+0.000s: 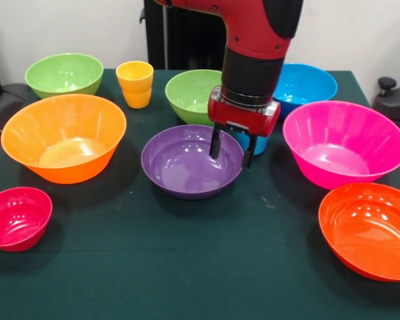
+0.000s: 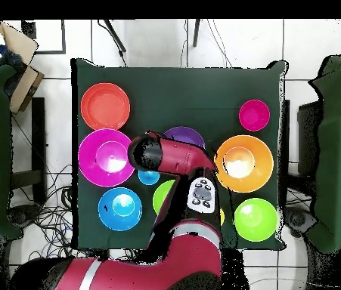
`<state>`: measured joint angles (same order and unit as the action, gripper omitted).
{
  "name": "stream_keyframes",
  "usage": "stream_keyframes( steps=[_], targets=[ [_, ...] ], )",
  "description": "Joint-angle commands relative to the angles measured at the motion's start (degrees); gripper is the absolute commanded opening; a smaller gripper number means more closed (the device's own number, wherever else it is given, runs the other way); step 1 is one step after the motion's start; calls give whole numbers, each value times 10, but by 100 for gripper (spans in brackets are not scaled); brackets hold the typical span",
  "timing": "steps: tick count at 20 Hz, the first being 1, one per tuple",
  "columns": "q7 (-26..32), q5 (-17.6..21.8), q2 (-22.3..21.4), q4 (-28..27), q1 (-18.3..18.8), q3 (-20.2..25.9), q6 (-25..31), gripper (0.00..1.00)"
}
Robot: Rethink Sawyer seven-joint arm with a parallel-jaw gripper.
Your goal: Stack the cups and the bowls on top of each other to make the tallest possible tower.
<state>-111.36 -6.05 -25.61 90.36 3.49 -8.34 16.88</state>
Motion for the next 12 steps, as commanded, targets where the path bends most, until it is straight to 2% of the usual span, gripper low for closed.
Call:
stream_keyframes(
  steps=[1, 4, 8, 12],
  targets=[
    [-64, -9, 43, -26, -6, 57, 29, 100],
    [-64, -8, 59, -27, -1, 65, 6, 100],
    [-83, -12, 91, -52, -25, 34, -4, 100],
    [-82, -8, 113, -57, -21, 35, -30, 100]
  ],
)
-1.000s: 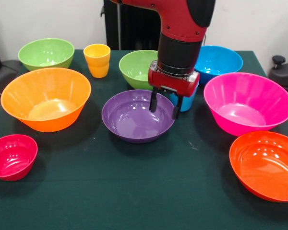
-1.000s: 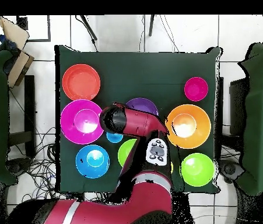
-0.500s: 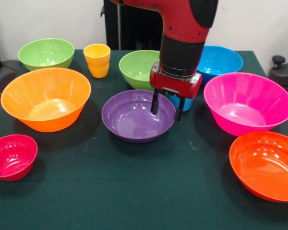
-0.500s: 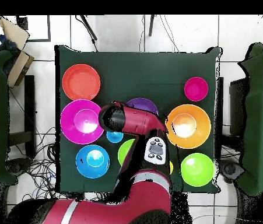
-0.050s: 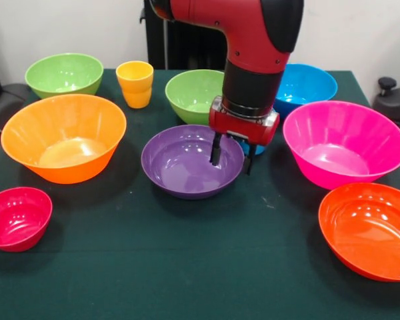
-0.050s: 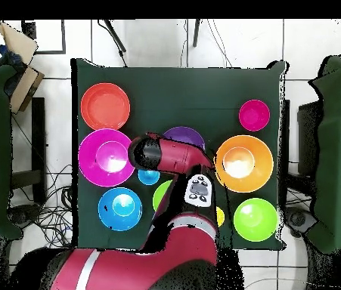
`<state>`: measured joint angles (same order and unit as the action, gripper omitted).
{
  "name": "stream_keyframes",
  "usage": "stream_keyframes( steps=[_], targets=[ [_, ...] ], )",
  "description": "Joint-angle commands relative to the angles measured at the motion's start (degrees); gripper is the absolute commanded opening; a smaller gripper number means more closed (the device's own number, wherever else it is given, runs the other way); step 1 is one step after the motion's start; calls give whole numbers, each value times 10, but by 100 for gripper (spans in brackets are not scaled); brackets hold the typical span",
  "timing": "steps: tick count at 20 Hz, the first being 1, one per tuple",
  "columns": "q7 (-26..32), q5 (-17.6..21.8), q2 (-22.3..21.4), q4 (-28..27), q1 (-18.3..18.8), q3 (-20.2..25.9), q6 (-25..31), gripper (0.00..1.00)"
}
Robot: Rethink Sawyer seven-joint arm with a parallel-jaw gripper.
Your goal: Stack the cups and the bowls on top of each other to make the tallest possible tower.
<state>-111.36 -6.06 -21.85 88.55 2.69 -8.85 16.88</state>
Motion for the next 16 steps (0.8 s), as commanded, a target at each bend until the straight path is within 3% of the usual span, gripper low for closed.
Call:
stream_keyframes(
  steps=[1, 12, 13, 16],
  targets=[
    [-81, -7, 80, -40, -12, 40, -34, 100],
    [-70, 5, 95, -54, -22, 27, -35, 100],
    [-63, 8, 93, -55, -20, 30, -31, 0],
    [-68, 1, 84, -45, -18, 32, -20, 0]
  ],
)
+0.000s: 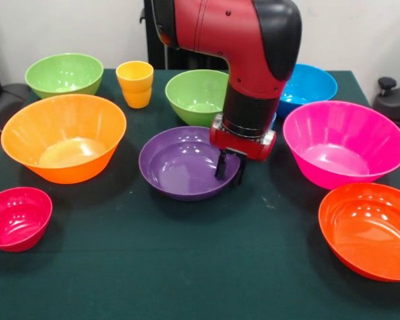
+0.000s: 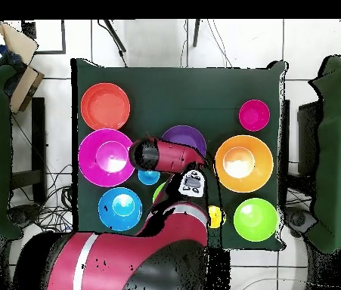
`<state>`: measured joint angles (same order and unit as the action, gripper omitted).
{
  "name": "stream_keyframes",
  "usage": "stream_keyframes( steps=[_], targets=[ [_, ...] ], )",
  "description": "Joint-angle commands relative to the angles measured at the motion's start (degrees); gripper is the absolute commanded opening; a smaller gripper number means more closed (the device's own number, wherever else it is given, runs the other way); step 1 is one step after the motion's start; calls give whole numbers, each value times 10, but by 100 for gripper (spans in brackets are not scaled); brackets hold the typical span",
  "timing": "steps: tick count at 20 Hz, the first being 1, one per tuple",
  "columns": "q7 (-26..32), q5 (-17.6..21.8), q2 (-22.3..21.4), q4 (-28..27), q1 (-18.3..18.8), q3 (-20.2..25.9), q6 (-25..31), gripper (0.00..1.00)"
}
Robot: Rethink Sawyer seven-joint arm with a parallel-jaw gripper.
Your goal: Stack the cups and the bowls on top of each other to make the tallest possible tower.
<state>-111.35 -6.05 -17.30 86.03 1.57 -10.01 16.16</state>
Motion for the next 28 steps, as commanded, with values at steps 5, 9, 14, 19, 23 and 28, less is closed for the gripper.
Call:
stream_keyframes(
  steps=[5, 9, 14, 19, 23, 28],
  targets=[
    [-73, -5, 17, 1, 4, 50, -9, 0],
    [-65, -1, -9, 23, 10, 54, 10, 0],
    [-63, -2, -22, 31, 11, 54, 25, 0],
    [-63, -3, -17, 26, 12, 55, 20, 0],
    [-66, -3, -19, 27, 7, 50, 22, 0],
    [-65, -5, -15, 16, 9, 51, 25, 0]
  ],
)
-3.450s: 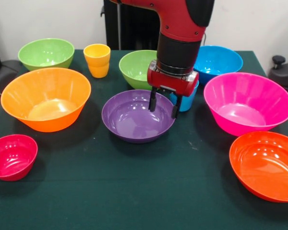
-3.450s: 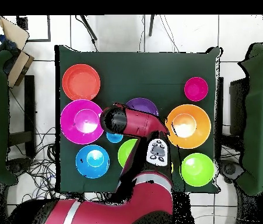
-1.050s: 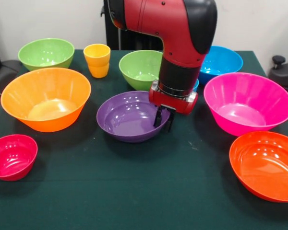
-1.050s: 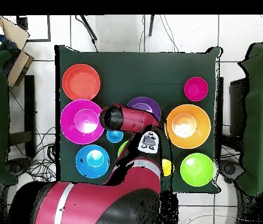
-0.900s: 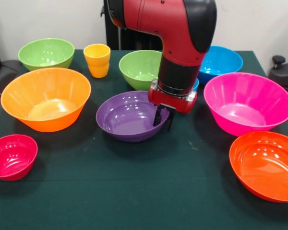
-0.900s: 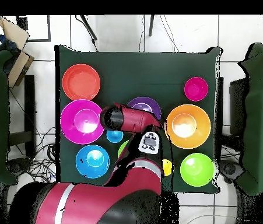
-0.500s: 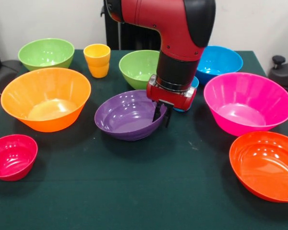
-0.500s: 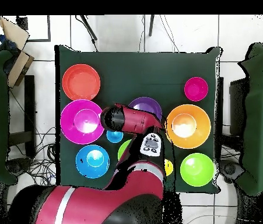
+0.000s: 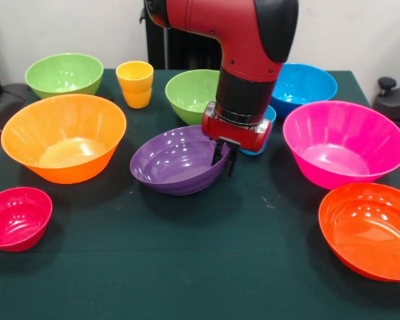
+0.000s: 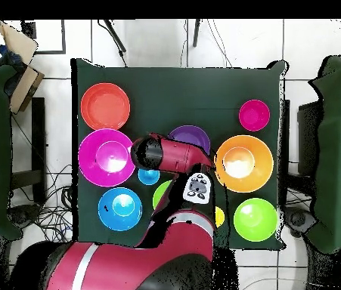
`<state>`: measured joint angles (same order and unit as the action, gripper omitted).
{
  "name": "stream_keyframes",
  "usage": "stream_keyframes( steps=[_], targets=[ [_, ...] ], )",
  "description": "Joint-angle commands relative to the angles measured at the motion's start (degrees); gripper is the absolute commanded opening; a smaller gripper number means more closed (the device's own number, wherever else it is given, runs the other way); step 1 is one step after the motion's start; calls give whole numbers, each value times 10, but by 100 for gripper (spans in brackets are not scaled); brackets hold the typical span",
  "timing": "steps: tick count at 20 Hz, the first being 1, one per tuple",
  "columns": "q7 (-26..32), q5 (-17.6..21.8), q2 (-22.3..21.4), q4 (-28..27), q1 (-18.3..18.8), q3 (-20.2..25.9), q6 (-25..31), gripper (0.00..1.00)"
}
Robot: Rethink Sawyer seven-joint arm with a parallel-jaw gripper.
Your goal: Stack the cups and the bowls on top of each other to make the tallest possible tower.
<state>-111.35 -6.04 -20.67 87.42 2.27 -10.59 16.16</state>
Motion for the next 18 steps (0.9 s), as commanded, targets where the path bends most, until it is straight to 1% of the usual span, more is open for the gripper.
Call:
stream_keyframes(
  steps=[1, 7, 13, 18],
  targets=[
    [-65, -5, 20, 2, 2, 57, 24, 0],
    [-67, -5, 17, 7, 0, 57, 22, 0],
    [-57, -8, -5, 1, 2, 54, 67, 0],
    [-56, -11, -14, -6, 4, 54, 89, 0]
  ],
)
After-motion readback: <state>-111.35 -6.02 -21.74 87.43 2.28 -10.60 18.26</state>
